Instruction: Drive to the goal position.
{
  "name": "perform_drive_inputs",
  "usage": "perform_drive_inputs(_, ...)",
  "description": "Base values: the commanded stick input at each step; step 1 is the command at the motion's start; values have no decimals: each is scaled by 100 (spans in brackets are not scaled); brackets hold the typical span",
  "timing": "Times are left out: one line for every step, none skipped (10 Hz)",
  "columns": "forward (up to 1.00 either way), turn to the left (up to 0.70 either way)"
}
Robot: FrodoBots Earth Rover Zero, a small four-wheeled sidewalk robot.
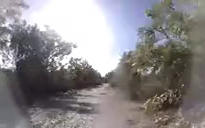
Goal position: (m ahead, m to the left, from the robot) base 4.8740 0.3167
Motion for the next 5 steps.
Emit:
perform_drive_inputs(70,35)
perform_drive_inputs(70,10)
perform_drive_inputs(70,0)
perform_drive_inputs(70,0)
perform_drive_inputs(70,0)
